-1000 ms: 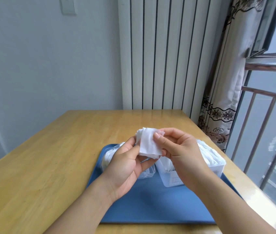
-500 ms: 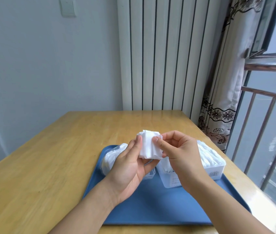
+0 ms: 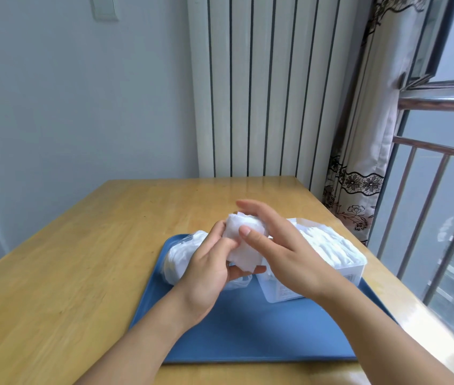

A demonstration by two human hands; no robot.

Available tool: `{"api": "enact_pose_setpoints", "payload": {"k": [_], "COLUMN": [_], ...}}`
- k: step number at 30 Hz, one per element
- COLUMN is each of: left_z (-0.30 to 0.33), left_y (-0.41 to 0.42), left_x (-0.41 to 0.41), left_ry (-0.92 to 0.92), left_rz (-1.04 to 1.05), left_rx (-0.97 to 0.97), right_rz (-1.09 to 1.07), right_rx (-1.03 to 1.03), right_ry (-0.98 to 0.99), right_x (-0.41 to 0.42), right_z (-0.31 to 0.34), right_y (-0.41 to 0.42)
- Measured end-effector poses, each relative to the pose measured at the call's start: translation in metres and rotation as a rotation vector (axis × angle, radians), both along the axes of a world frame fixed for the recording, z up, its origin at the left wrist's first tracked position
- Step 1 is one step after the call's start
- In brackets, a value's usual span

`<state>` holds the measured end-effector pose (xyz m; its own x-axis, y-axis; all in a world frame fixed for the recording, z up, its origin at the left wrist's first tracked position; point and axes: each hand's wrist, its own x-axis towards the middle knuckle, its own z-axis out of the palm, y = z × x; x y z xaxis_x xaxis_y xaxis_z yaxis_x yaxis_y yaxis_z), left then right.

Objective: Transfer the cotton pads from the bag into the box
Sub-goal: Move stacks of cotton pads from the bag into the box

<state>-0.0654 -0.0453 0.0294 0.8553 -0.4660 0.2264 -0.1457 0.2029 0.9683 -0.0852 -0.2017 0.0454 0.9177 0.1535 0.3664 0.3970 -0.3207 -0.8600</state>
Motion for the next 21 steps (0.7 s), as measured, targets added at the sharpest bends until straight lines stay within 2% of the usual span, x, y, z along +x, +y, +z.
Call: {"api": "enact_pose_setpoints", "payload": {"k": [4,6,8,12,14,17,19,21], "left_z": [-0.001,-0.003,-0.006,-0.009,-0.012,-0.017,-0.019,-0.022], "left_y": [0.000,-0.001,-0.002,-0.001,-0.002,-0.003,-0.001,-0.002], "left_x": [-0.001,0.002,0.005,0.011,0.012,0.015,0.016,0.018], "left_ry": [-0.080,-0.229,-0.350,-0.387,-0.400,-0.474,-0.658,-0.853], "left_rz": [0.069,0.179,0.286,0.378,0.382,0.420,0.457,0.472], "left_rx": [0.074,0.141,0.126,0.028,0.053,0.148,0.335,0.505], "right_rz": [0.018,0.021,0.065,0.103,0.089,-0.021,-0.134,-0.154], "right_rx": [-0.051,-0.109,-0.101,-0.022,0.069,0.349,0.533,0.560], "right_ry": [0.013,-0.046,-0.046,0.018,0.068,0.141,0.219,0.352], "right_x": [0.003,0.006,0.008,0.011,0.014,0.022,0.027,0.029], "right_z": [-0.004,-0.001,0.003,0.008,0.008,0.011,0.014,0.016], "right_y": [-0.001,-0.006,-0.011,-0.021,-0.025,-0.036,-0.044,-0.045]}}
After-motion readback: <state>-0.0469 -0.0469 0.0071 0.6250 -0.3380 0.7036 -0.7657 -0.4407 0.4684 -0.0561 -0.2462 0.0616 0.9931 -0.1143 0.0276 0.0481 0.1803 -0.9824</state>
